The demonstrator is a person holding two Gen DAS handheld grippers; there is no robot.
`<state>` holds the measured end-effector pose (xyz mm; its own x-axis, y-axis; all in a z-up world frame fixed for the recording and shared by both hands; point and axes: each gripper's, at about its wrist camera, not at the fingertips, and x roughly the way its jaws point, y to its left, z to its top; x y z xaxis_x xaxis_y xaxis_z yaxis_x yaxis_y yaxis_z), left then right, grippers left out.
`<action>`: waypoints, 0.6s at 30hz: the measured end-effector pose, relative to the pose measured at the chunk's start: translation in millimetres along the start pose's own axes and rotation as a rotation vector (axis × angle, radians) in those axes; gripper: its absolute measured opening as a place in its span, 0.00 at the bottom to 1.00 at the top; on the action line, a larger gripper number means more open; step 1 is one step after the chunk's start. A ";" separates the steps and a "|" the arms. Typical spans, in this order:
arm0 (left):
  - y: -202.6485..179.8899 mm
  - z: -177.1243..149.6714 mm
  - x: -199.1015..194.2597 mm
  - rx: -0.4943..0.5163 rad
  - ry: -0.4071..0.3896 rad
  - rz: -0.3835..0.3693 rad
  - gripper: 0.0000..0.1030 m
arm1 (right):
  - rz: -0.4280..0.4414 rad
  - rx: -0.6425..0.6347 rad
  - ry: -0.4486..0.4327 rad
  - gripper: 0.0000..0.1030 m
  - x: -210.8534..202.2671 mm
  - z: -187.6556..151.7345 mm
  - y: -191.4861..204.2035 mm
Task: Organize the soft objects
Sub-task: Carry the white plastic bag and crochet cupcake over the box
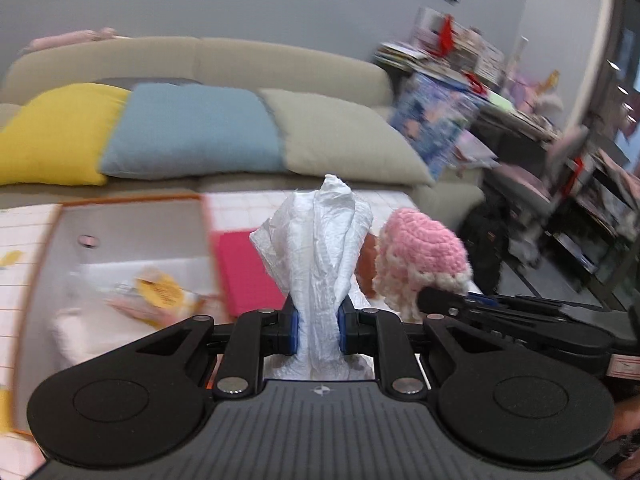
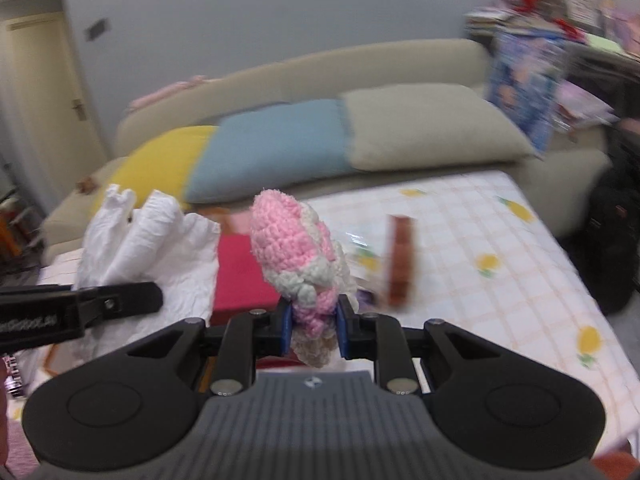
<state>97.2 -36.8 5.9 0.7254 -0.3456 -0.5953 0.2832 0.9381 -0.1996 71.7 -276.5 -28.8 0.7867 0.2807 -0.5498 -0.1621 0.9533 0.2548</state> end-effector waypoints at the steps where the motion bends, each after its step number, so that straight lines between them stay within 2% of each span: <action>1: 9.1 1.5 -5.1 -0.006 -0.007 0.022 0.19 | 0.024 -0.020 -0.003 0.19 1.1 3.5 9.5; 6: 58.3 18.6 -16.7 -0.025 -0.033 0.133 0.19 | 0.150 -0.116 -0.001 0.19 16.1 24.8 58.0; 9: 81.3 30.6 -12.1 -0.007 -0.037 0.176 0.19 | 0.190 -0.190 0.010 0.19 34.9 37.7 86.1; 11: 97.5 37.0 -2.7 -0.012 -0.020 0.182 0.19 | 0.207 -0.226 0.029 0.19 52.2 46.2 101.1; 14: 114.8 45.0 17.9 0.033 0.011 0.224 0.19 | 0.223 -0.284 0.076 0.19 84.2 57.5 121.7; 18: 134.6 48.0 46.4 0.075 0.074 0.228 0.19 | 0.193 -0.381 0.135 0.19 131.4 67.5 143.3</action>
<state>199.1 72.3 -11.2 0.7291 -0.1195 -0.6739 0.1647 0.9863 0.0033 192.1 -110.5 -10.9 0.6398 0.4455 -0.6263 -0.5262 0.8479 0.0656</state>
